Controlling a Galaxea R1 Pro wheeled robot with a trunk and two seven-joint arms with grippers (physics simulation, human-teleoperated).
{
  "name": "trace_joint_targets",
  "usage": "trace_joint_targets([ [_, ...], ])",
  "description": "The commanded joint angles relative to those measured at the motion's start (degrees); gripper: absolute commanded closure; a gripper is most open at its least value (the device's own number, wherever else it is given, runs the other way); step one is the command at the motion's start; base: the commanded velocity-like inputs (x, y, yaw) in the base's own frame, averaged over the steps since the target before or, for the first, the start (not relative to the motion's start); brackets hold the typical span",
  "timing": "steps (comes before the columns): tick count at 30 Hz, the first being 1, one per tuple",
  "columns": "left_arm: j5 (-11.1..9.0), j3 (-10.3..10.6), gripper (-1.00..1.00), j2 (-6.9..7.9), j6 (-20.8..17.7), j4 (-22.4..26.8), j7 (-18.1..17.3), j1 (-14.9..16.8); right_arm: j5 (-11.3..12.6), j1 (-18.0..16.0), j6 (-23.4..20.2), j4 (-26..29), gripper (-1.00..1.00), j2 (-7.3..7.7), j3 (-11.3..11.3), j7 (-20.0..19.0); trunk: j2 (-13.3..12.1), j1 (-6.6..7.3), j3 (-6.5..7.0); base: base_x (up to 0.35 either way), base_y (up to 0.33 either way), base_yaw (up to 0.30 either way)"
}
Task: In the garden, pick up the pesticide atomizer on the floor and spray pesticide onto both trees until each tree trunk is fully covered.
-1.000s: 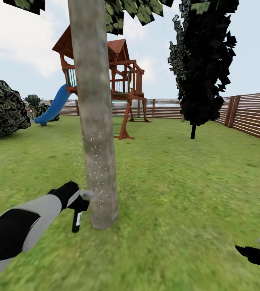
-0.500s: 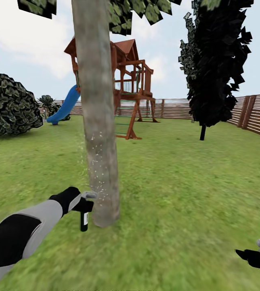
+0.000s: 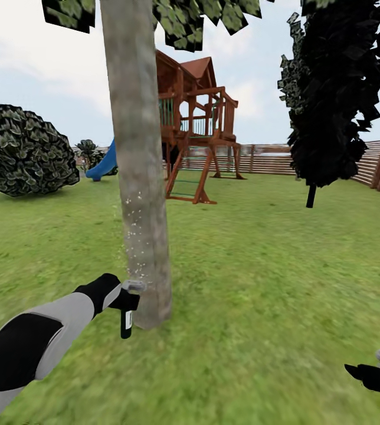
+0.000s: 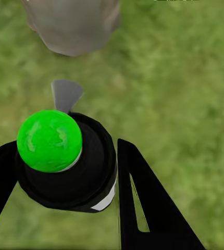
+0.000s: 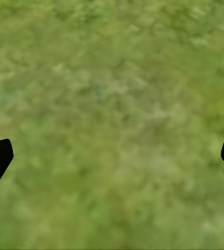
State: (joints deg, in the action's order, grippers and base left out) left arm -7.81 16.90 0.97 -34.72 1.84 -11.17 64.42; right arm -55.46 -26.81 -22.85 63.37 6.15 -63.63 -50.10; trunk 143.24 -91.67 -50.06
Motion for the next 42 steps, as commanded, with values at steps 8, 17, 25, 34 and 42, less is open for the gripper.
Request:
trace_joint_targets([
  [8, 0.0, 0.0, 1.00, -0.02, 0.0, 0.1, 0.0, 0.0, 0.0, 0.0, 0.1, -0.1, -1.00, 0.29, 0.0, 0.1, 0.0, 0.00, 0.00, 0.087, -0.334, 0.017],
  [17, 0.0, 0.0, 1.00, -0.01, 0.0, 0.1, 0.0, 0.0, 0.0, 0.0, 0.1, 0.1, -1.00, 0.00, 0.0, 0.1, 0.0, 0.00, 0.00, 0.089, -0.334, 0.151],
  [25, 0.0, 0.0, 1.00, 0.00, 0.0, 0.1, 0.0, 0.0, 0.0, 0.0, 0.1, 0.0, -1.00, 0.00, 0.0, 0.1, 0.0, 0.00, 0.00, 0.060, -0.246, 0.273],
  [34, 0.0, 0.0, 1.00, -0.01, 0.1, 0.1, 0.0, 0.0, 0.0, 0.0, 0.1, 0.0, -1.00, 0.00, 0.0, 0.1, 0.0, 0.00, 0.00, 0.001, -0.010, 0.273],
  [42, 0.0, 0.0, 1.00, -0.07, 0.0, 0.1, 0.0, 0.0, 0.0, 0.0, 0.1, 0.0, -1.00, 0.03, 0.0, 0.1, 0.0, 0.00, 0.00, 0.078, -0.136, 0.113],
])
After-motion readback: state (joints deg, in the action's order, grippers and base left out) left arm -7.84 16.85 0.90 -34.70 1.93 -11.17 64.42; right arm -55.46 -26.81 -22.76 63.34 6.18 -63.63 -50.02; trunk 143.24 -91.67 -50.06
